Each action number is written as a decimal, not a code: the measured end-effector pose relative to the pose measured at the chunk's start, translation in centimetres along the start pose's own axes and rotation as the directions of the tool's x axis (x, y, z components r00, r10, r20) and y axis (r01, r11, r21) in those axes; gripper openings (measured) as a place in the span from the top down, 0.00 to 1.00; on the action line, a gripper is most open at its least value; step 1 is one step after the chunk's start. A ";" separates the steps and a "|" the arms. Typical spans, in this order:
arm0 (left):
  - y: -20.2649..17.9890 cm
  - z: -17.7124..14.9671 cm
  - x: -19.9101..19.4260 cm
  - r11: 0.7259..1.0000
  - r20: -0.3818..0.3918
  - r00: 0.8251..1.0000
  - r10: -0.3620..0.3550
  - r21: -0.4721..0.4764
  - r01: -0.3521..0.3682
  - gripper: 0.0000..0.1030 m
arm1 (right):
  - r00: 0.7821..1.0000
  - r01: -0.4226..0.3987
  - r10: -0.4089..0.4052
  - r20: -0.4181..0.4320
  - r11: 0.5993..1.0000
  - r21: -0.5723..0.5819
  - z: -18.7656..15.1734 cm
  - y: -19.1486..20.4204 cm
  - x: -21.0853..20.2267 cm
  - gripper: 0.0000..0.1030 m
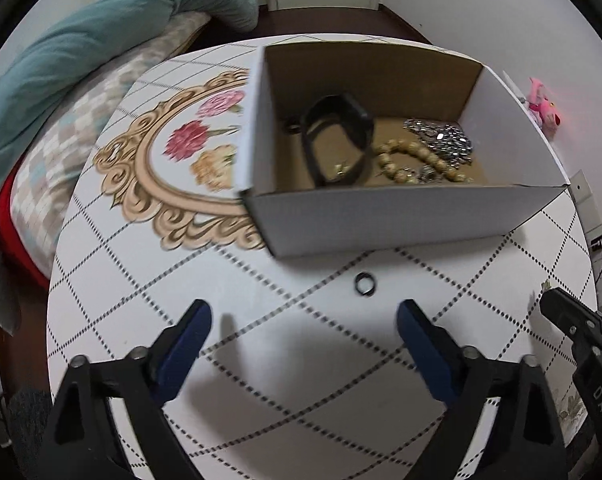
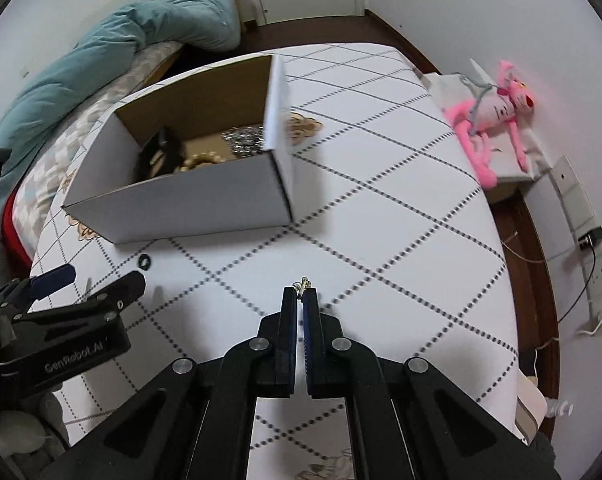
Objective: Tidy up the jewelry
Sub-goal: 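Grasp the remaining gold earring with the right tool while the left tool grasps the last black ring, then move both items over the box and open both tools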
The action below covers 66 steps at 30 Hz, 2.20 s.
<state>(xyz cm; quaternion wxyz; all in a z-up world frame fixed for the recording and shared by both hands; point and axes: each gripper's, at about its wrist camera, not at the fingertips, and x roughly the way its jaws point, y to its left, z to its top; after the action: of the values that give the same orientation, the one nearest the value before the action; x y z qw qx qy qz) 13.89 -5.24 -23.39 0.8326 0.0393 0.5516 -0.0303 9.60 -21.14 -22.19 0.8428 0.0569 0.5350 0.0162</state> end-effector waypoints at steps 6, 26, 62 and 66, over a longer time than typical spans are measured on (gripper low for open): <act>-1.1 0.3 0.3 1.000 0.001 1.000 -0.008 0.025 0.008 0.64 | 1.000 -0.004 0.004 0.005 1.000 0.014 -0.1 -0.6 -0.1 0.97; -1.4 -0.4 -0.5 0.997 0.012 0.997 -0.081 -0.011 0.081 0.92 | 0.999 -0.021 0.020 0.034 0.999 0.024 0.0 -0.5 -1.8 0.97; 1.2 5.5 -7.3 0.972 0.070 0.971 -0.229 -0.042 0.232 0.91 | 0.977 -0.186 0.185 0.110 0.983 -0.005 6.4 2.4 -6.1 0.97; 1.7 8.3 -6.2 0.974 0.035 0.975 -0.220 -0.042 0.222 0.90 | 0.980 -0.187 0.188 0.064 0.982 -0.022 9.8 3.2 -4.4 0.97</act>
<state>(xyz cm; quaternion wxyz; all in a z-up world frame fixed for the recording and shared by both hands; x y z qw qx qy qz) 19.25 -4.28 -14.41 0.8329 -0.0419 0.5406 -0.1107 16.70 -19.13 -13.72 0.8550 0.1010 0.4992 0.0978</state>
